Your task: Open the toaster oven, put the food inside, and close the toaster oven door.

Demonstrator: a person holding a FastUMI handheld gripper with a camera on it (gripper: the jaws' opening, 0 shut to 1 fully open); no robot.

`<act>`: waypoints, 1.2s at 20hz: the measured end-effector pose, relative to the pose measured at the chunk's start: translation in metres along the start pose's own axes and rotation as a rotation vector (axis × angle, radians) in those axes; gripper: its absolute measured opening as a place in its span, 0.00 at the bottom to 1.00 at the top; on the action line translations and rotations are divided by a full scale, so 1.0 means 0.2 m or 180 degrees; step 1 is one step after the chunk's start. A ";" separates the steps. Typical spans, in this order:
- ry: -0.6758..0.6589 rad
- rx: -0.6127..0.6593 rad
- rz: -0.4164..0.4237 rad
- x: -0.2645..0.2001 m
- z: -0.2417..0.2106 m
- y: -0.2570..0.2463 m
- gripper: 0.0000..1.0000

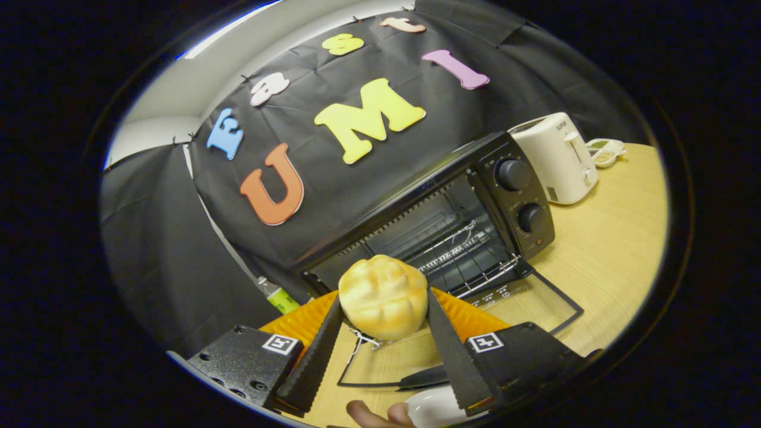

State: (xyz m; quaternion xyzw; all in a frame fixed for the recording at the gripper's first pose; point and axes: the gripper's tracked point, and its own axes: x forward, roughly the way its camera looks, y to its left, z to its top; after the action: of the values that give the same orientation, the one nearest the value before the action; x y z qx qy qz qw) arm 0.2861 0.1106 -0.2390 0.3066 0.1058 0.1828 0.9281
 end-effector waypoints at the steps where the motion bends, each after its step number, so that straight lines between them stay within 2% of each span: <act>1: 0.0022 0.0051 0.0008 0.05 0.01 0.00 0.89; 3: -0.0024 0.0145 -0.0024 0.14 0.06 -0.04 0.89; 6: -0.0007 0.0069 -0.0128 0.28 0.10 -0.11 0.89; 10: 0.0073 0.0096 -0.0112 0.42 0.16 -0.12 0.90; 14: 0.0073 0.0157 -0.0262 0.54 0.18 -0.17 0.90; 19: 0.0103 0.0040 -0.0228 0.55 0.18 -0.18 0.95; 20: 0.0124 0.0088 -0.0209 0.54 0.18 -0.17 1.00; 24: 0.0153 0.0203 -0.0221 0.43 0.18 -0.16 1.00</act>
State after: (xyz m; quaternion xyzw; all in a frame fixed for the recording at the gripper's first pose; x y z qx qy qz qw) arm 0.3838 0.1013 -0.2368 0.3278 0.1445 0.1544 0.9208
